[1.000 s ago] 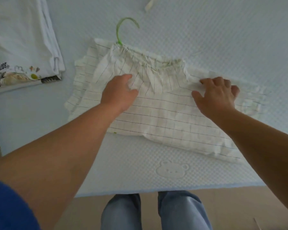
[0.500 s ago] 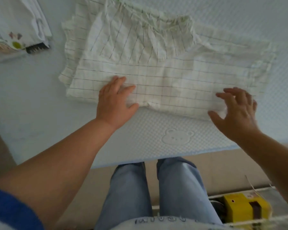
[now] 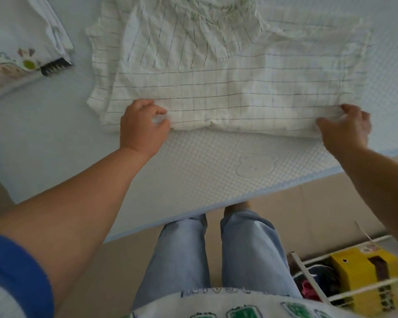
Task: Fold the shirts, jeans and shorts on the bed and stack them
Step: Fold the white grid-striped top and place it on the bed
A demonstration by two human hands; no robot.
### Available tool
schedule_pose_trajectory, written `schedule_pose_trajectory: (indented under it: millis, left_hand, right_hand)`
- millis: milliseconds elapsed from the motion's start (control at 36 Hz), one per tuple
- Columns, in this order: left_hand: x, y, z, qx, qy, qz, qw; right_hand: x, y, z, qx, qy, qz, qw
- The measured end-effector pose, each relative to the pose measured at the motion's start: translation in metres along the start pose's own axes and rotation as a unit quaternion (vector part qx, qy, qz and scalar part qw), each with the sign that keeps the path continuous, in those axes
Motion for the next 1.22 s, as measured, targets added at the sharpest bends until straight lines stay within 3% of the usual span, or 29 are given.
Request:
schedule_pose_trajectory:
  millis: [167, 278, 417, 667, 917, 1000, 1139, 1222]
  left_hand:
    - [-0.008, -0.024, 0.016, -0.047, 0.04, 0.06, 0.996]
    - [-0.017, -0.04, 0.004, -0.067, -0.014, 0.114, 0.991]
    - [-0.025, -0.047, 0.0, -0.073, -0.039, 0.142, 0.986]
    - [-0.028, -0.06, 0.01, 0.042, -0.047, 0.192, 0.979]
    - [-0.027, -0.075, 0.007, 0.221, -0.036, 0.274, 0.935]
    - [-0.026, -0.08, 0.009, 0.25, -0.045, 0.281, 0.926]
    - [-0.024, -0.091, 0.005, 0.288, -0.087, 0.303, 0.904]
    - [-0.025, -0.097, 0.003, 0.283, -0.104, 0.302, 0.904]
  right_hand:
    - [-0.01, 0.005, 0.007, -0.05, 0.03, -0.054, 0.997]
    - [-0.016, 0.014, 0.007, -0.104, 0.008, -0.096, 0.99]
    - [-0.019, 0.018, 0.008, -0.067, -0.019, -0.085, 0.994]
    - [-0.024, 0.022, 0.013, -0.108, -0.028, -0.087, 0.99]
    - [-0.028, 0.033, 0.008, -0.199, -0.096, -0.128, 0.967]
    - [-0.025, 0.036, 0.011, -0.169, -0.116, -0.102, 0.973]
    - [-0.028, 0.043, 0.012, -0.189, -0.104, -0.1, 0.971]
    - [-0.037, 0.034, 0.021, -0.146, -0.055, -0.051, 0.986]
Point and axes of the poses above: each hand's wrist, its own x-axis away from the middle knuckle, its own z-axis out of the back of the hand, y = z × x, the point moved 10 cm from there along -x, towards the middle knuckle, and after that the axes turned 4 degrees about -x, right-handed, at the moved point
